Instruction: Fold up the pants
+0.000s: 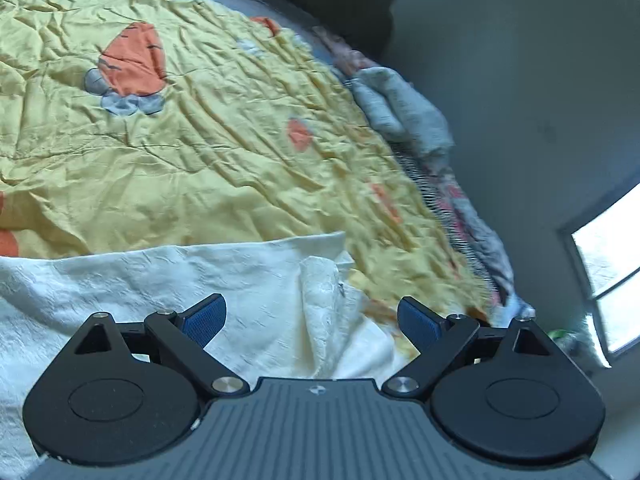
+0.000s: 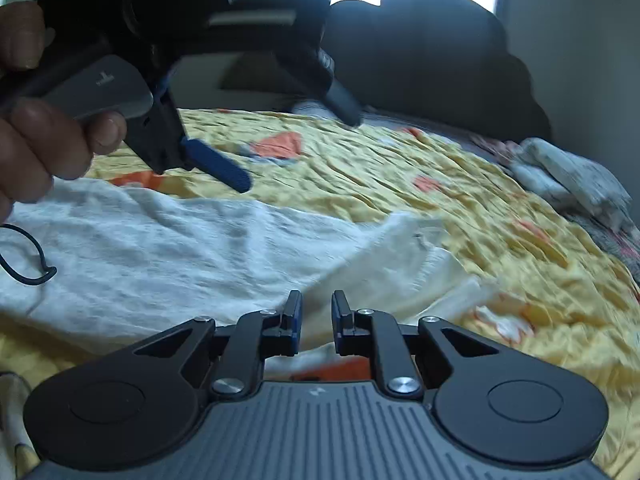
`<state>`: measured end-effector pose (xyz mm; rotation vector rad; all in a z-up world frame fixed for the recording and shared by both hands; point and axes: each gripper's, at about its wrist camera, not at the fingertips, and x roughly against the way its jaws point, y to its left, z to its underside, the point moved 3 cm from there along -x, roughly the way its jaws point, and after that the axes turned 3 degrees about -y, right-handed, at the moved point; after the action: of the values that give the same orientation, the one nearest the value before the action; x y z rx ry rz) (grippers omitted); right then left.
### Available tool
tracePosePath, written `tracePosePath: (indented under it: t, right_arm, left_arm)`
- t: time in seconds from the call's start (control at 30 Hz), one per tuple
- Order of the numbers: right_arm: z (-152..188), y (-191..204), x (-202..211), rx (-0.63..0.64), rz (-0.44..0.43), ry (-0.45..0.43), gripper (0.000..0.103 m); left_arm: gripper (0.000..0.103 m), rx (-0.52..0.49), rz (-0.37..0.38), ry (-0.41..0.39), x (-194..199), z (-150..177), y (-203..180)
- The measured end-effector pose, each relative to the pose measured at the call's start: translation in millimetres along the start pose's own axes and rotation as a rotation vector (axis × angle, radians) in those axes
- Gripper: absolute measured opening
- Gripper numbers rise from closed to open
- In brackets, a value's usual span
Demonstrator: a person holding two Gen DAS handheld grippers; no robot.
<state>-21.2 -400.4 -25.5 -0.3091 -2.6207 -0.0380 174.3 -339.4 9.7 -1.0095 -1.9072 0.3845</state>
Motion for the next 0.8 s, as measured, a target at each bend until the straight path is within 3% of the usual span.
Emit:
tracePosePath:
  t: [0.07, 0.13, 0.17, 0.2, 0.33, 0.5, 0.57, 0.67, 0.73, 0.8]
  right_arm:
    - [1, -31, 7, -0.191, -0.021, -0.007, 0.023]
    - [9, -72, 15, -0.452, -0.075, -0.016, 0.053]
    - [16, -91, 18, -0.580, -0.094, -0.019, 0.084]
    - [24, -109, 20, -0.700, -0.109, -0.014, 0.097]
    - [47, -150, 8, -1.006, -0.210, 0.060, 0.096]
    - [71, -177, 0, -1.369, -0.377, -0.021, 0.096]
    - [76, -185, -2, -1.440, -0.394, -0.040, 0.096]
    - [77, -189, -3, -1.465, -0.398, -0.040, 0.096]
    - [74, -190, -5, -1.446, -0.390, -0.020, 0.096]
    - [67, -186, -9, -1.410, -0.369, 0.011, 0.096]
  left_arm:
    - [0.094, -0.023, 0.014, -0.014, -1, 4, -1]
    - [0.094, -0.044, 0.017, -0.021, -1, 11, 2]
    - [0.094, -0.048, 0.013, -0.012, -2, 14, 5]
    - [0.094, -0.039, 0.006, 0.000, -4, 16, 9]
    - [0.094, 0.091, 0.080, 0.069, -10, 24, 25]
    - [0.094, 0.244, 0.353, 0.278, -50, 42, 11]
    - [0.095, 0.322, 0.390, 0.321, -64, 52, 10]
    - [0.095, 0.379, 0.584, 0.389, -66, 59, -5]
    - [0.095, 0.340, 0.620, 0.352, -53, 57, -12]
    - [0.095, 0.307, 0.604, 0.318, -40, 50, -10]
